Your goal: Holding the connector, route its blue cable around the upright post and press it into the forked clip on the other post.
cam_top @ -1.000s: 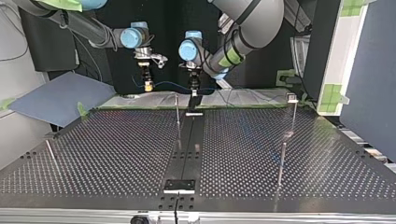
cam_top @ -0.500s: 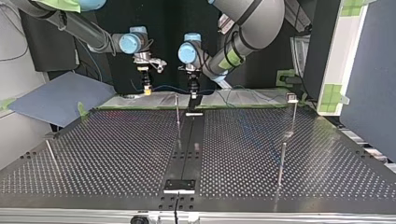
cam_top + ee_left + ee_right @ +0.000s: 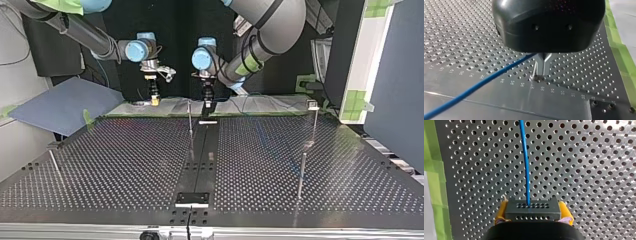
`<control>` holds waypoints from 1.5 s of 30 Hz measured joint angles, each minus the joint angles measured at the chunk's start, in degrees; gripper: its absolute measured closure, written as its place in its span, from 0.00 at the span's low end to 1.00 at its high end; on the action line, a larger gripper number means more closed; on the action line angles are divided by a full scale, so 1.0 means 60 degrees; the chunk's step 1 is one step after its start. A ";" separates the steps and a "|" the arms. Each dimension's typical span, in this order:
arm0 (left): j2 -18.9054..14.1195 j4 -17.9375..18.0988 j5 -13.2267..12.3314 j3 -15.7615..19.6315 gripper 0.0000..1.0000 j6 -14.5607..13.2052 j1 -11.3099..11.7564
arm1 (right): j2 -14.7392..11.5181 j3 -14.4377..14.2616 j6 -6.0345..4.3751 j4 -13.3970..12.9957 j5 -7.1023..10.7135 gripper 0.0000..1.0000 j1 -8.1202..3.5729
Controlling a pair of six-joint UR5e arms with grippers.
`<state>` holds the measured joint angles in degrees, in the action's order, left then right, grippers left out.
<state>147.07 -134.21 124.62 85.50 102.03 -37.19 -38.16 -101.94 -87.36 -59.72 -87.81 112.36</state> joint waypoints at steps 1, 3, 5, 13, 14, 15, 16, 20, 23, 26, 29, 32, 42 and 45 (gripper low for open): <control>0.0000 0.0000 -0.0010 -0.0011 0.97 0.0000 0.0004 | 0.0001 0.0025 0.0006 0.0034 -0.0003 1.00 -0.0003; 0.0000 -0.0001 -0.0028 -0.0030 0.97 0.0000 0.0009 | -0.0001 0.0072 0.0024 0.0099 -0.0009 1.00 -0.0016; 0.0000 0.0002 -0.0043 -0.0044 0.97 0.0000 0.0013 | -0.0001 0.0103 0.0048 0.0137 -0.0013 1.00 -0.0030; 0.0000 0.0002 -0.0125 -0.0148 0.97 0.0025 0.0029 | 0.0000 0.0135 0.0083 0.0141 -0.0032 1.00 -0.0125; 0.0000 0.0001 -0.0129 -0.0163 0.97 0.0026 0.0029 | -0.0001 0.0135 0.0088 0.0135 -0.0037 1.00 -0.0144; 0.0000 0.0000 -0.0132 -0.0182 0.97 0.0028 0.0030 | 0.0000 0.0135 0.0094 0.0131 -0.0043 1.00 -0.0157; 0.0000 -0.0001 -0.0134 -0.0191 0.97 0.0028 0.0032 | 0.0000 0.0135 0.0103 0.0128 -0.0053 1.00 -0.0170; 0.0000 -0.0002 -0.0145 -0.0216 0.97 0.0063 0.0043 | 0.0001 0.0136 0.0164 0.0123 -0.0157 1.00 -0.0231; 0.0000 -0.0003 -0.0234 -0.0228 0.97 0.0111 0.0057 | 0.0003 0.0136 0.0190 0.0137 -0.0227 1.00 -0.0267; 0.0000 -0.0014 -0.0307 -0.0230 0.97 0.0159 0.0085 | 0.0001 0.0136 0.0197 0.0170 -0.0264 1.00 -0.0283; 0.0000 -0.0036 -0.0333 -0.0232 0.97 0.0182 0.0126 | 0.0002 0.0137 0.0200 0.0199 -0.0295 1.00 -0.0290; 0.0004 -0.0057 -0.0344 -0.0235 0.97 0.0188 0.0172 | 0.0002 0.0137 0.0200 0.0200 -0.0309 1.00 -0.0292; 0.0009 -0.0090 -0.0682 -0.0286 0.97 0.0335 0.0314 | 0.0001 0.0239 0.0200 0.0167 -0.0310 1.00 -0.0313; 0.0010 -0.0145 -0.0767 -0.0358 0.97 0.0348 0.0355 | 0.0003 0.0324 0.0201 0.0198 -0.0309 1.00 -0.0340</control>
<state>147.13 -135.07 120.01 83.35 104.12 -35.07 -38.14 -100.00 -86.15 -58.53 -89.66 110.32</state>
